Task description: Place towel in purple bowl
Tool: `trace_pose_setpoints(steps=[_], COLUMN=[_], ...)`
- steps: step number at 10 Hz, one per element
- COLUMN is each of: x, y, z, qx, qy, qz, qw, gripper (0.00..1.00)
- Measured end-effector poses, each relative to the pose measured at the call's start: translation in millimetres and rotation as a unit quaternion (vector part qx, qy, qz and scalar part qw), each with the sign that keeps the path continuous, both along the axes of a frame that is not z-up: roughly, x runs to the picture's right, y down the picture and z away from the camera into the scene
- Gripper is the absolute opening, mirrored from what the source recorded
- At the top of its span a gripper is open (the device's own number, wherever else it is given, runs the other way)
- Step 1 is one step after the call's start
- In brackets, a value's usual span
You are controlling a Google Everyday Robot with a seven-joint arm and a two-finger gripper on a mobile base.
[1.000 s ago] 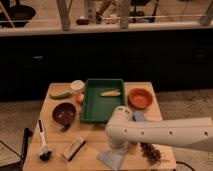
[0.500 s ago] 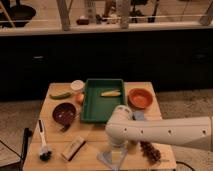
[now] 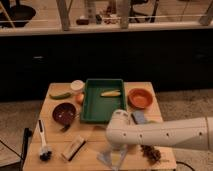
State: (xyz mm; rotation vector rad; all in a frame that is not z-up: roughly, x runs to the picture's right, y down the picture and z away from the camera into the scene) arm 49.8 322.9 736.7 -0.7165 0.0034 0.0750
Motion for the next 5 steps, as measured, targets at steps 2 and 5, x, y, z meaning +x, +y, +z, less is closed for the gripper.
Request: trace_pose_setpoints(steps=[2,5], x=[-0.8,-0.2], y=[4.7,10.9], z=[5.8,12.1], qx=[0.001,-0.001], qy=[-0.002,-0.006], qz=[0.002,0.008], qw=[1.0,0.9999], gripper=[0.78,0.49])
